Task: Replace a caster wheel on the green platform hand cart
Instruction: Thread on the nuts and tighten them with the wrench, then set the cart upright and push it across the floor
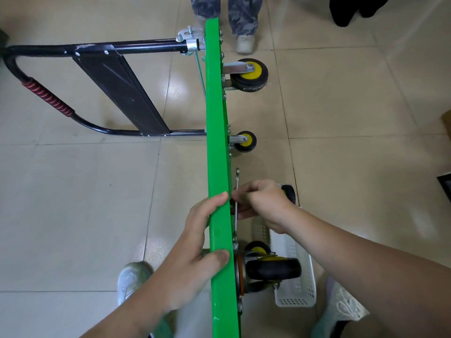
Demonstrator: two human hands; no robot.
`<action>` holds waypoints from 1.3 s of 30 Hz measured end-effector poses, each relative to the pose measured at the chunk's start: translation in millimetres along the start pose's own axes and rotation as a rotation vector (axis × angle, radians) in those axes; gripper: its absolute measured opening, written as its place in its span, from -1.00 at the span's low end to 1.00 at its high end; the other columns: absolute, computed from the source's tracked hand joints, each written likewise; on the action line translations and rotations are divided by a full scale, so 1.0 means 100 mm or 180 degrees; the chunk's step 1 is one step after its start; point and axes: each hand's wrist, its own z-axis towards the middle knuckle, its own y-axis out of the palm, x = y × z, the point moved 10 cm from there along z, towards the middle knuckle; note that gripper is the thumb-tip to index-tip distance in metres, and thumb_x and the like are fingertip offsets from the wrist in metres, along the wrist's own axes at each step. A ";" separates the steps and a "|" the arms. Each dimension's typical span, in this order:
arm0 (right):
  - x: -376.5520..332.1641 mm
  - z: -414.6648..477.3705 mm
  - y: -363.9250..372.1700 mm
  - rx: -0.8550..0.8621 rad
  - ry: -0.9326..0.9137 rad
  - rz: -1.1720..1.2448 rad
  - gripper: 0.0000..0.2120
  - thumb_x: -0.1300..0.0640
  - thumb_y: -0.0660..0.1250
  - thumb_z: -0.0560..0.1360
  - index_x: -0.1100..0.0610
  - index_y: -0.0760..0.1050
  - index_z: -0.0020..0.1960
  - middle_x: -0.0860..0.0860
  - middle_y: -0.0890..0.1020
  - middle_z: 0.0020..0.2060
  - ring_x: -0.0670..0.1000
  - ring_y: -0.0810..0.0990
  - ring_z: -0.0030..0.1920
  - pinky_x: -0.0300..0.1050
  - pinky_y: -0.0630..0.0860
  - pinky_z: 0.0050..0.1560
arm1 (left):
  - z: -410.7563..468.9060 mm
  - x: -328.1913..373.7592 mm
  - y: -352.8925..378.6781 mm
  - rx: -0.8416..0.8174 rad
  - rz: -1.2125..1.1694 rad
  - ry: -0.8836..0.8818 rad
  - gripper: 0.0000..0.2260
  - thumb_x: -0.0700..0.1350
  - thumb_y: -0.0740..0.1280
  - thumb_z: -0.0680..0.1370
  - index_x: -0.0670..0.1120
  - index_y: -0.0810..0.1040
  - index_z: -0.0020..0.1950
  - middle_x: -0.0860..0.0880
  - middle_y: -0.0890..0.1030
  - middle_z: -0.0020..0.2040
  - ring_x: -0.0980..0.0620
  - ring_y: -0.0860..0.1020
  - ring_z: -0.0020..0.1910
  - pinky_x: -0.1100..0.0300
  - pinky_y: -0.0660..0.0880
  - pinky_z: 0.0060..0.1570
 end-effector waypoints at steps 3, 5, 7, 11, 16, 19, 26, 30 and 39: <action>-0.23 0.01 -0.28 0.0205 -0.0352 0.0288 -0.89 0.23 0.43 0.52 0.25 0.55 -0.14 0.16 0.64 -0.29 0.15 0.62 -0.31 -0.12 0.61 -0.34 | 0.01 -0.04 0.02 -0.0018 -0.0078 -0.0091 -0.27 -0.13 0.31 0.43 0.50 0.21 0.43 0.11 0.31 0.51 0.13 0.42 0.39 0.34 0.51 0.12; -0.37 -0.02 -0.54 0.0436 -0.0550 0.0415 -0.88 0.24 0.41 0.53 0.24 0.53 -0.16 0.16 0.61 -0.27 0.12 0.59 -0.34 -0.20 0.59 -0.40 | -0.01 -0.06 0.00 0.0020 -0.0102 -0.0119 -0.28 -0.09 0.31 0.42 0.49 0.21 0.44 0.05 0.34 0.50 0.02 0.45 0.38 0.22 0.53 0.15; -0.44 -0.09 -0.76 0.0682 -0.0734 0.0188 -0.88 0.22 0.44 0.52 0.23 0.55 -0.14 0.13 0.64 -0.27 0.10 0.62 -0.34 -0.17 0.61 -0.35 | -0.01 -0.05 -0.02 0.0089 -0.0095 -0.0086 -0.29 -0.04 0.32 0.40 0.47 0.21 0.45 0.05 0.35 0.49 -0.02 0.45 0.39 0.14 0.49 0.24; -0.05 -0.27 -1.12 0.1339 -0.0617 -0.0557 -0.93 0.19 0.46 0.52 0.18 0.62 -0.12 0.12 0.72 -0.24 0.12 0.72 -0.25 0.01 0.68 -0.14 | -0.01 -0.02 -0.02 0.0251 -0.0088 0.0014 -0.30 0.02 0.30 0.37 0.46 0.25 0.46 0.09 0.33 0.54 -0.01 0.41 0.42 0.00 0.41 0.38; 0.99 -0.39 -1.38 0.1535 -0.0021 -0.1941 -0.83 0.14 0.40 0.53 0.20 0.62 -0.20 0.14 0.69 -0.30 0.15 0.69 -0.26 0.06 0.65 -0.15 | -0.09 -0.01 0.03 0.0341 0.0105 0.0089 -0.31 -0.14 0.21 0.49 0.37 0.20 0.55 0.24 0.21 0.60 0.31 0.26 0.51 0.45 0.28 0.34; 1.60 -0.48 -1.41 0.1519 0.0352 -0.2224 -0.79 0.12 0.37 0.54 0.22 0.64 -0.19 0.12 0.68 -0.29 0.12 0.66 -0.26 -0.10 0.58 -0.24 | -0.15 0.02 0.06 0.0334 0.0048 0.0110 -0.32 -0.16 0.18 0.51 0.29 0.17 0.58 0.30 0.20 0.58 0.40 0.27 0.47 0.53 0.28 0.27; 2.46 -0.46 -1.50 0.1493 0.0923 -0.2275 -0.77 0.06 0.37 0.56 0.25 0.61 -0.04 0.07 0.64 -0.22 0.07 0.60 -0.23 -0.15 0.47 -0.36 | -0.16 0.16 0.14 0.0413 0.0147 0.0036 -0.33 -0.14 0.14 0.49 0.36 0.17 0.54 0.61 0.41 0.26 0.34 0.55 0.15 0.27 0.52 0.19; 2.69 -0.27 -1.37 0.1207 0.0970 -0.2718 -0.77 0.04 0.30 0.60 0.21 0.56 -0.01 0.08 0.63 -0.10 0.05 0.55 -0.13 -0.20 0.37 -0.17 | -0.24 0.10 0.11 0.0582 0.0191 -0.0003 -0.32 -0.15 0.14 0.50 0.46 0.21 0.49 0.55 0.45 0.26 -0.05 0.56 0.26 -0.12 0.49 0.32; 2.91 0.01 -1.27 0.0663 0.1366 -0.3003 -0.70 0.13 0.20 0.65 0.27 0.47 0.30 0.13 0.61 0.17 0.05 0.56 0.03 -0.18 0.50 0.05 | -0.23 0.03 0.07 0.0711 0.0514 -0.0058 -0.37 -0.12 0.16 0.56 0.39 0.11 0.53 0.69 0.27 0.31 0.52 0.38 0.31 0.58 0.33 0.15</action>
